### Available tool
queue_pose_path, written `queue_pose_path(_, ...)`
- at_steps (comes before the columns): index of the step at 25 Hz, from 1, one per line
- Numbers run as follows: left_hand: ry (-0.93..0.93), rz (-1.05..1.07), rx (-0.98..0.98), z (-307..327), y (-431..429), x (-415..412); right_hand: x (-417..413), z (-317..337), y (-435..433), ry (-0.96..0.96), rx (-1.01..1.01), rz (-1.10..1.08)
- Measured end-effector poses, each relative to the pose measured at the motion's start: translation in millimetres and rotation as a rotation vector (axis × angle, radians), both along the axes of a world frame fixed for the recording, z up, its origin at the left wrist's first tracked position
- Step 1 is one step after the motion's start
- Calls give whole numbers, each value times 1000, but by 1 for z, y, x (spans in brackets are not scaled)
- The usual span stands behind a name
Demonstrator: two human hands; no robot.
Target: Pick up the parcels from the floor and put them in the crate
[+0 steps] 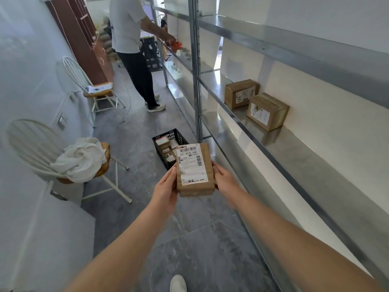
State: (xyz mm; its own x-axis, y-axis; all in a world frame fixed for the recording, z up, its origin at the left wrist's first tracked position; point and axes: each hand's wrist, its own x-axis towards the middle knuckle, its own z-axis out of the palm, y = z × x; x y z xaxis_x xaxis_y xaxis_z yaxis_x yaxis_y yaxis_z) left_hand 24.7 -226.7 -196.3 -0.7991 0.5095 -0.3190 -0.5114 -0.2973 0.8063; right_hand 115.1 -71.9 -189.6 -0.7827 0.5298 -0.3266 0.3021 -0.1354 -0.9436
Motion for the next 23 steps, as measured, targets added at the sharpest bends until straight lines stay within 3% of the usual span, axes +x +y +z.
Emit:
queue_pose_path(12, -69, -25, 158, 16, 0, -149, -159, 41, -3, -6, 110, -47)
queue_pose_path(23, -49, -8, 104, 6, -8, -259, -266, 38, -9, -40, 115, 7)
